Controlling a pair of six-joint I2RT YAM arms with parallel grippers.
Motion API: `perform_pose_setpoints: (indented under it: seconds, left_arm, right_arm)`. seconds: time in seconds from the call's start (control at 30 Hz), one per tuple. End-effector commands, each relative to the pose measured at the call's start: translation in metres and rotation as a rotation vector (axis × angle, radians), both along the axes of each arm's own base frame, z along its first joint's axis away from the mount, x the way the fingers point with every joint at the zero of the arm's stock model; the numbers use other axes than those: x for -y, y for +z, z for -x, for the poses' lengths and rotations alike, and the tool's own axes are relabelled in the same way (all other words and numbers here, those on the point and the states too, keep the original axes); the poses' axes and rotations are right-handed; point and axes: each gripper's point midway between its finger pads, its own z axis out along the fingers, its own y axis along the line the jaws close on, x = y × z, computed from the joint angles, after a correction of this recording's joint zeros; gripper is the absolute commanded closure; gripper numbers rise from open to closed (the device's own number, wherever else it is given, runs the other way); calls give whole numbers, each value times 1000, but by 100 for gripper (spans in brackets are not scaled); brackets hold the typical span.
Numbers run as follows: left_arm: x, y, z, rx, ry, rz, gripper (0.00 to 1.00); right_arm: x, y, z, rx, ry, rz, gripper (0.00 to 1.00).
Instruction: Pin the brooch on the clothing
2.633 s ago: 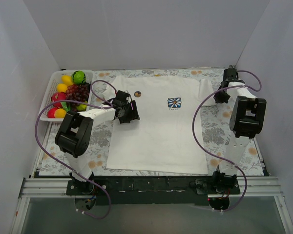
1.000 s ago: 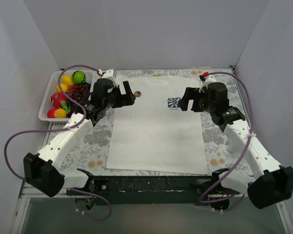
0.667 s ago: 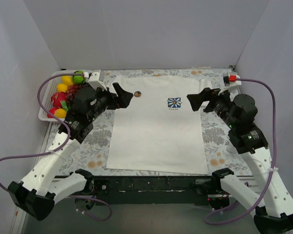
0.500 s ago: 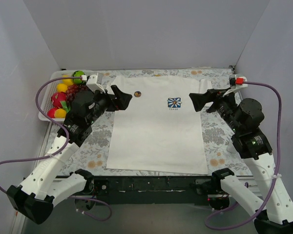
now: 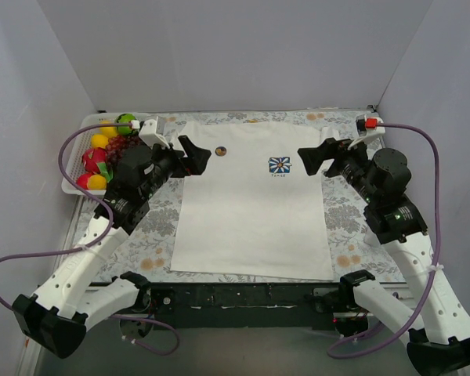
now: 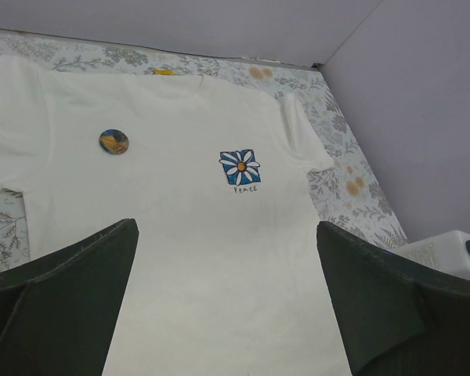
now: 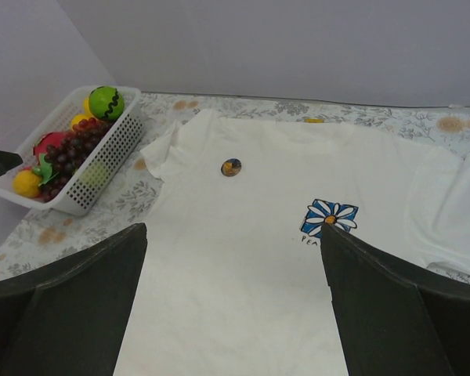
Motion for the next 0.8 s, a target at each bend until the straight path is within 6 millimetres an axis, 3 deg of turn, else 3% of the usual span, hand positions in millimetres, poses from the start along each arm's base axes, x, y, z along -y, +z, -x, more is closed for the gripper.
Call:
perform_pose_setpoints:
  seconds: [0.0,0.4,0.6,0.63,0.77]
  left_arm:
    - [-3,1,-7,29,24,-29,2]
    - [1,-19,-29,10,49,-88,2]
    - [-7,-19,-35,56,98,-97,2]
    - [-8,-23,-36,51,101,-106,2]
    - [-7,-34,-40,49,95,-145,2]
  right_arm:
    - [-1,13,-6,68,-3,-12,2]
    - [-12,-4,-35,46,5,13,2]
    - [-16,-35,-56,-22,-2,62,2]
    - [-17,-29,-60,13,-8,52,2]
    - [-20,-35,-70,62,2,94,2]
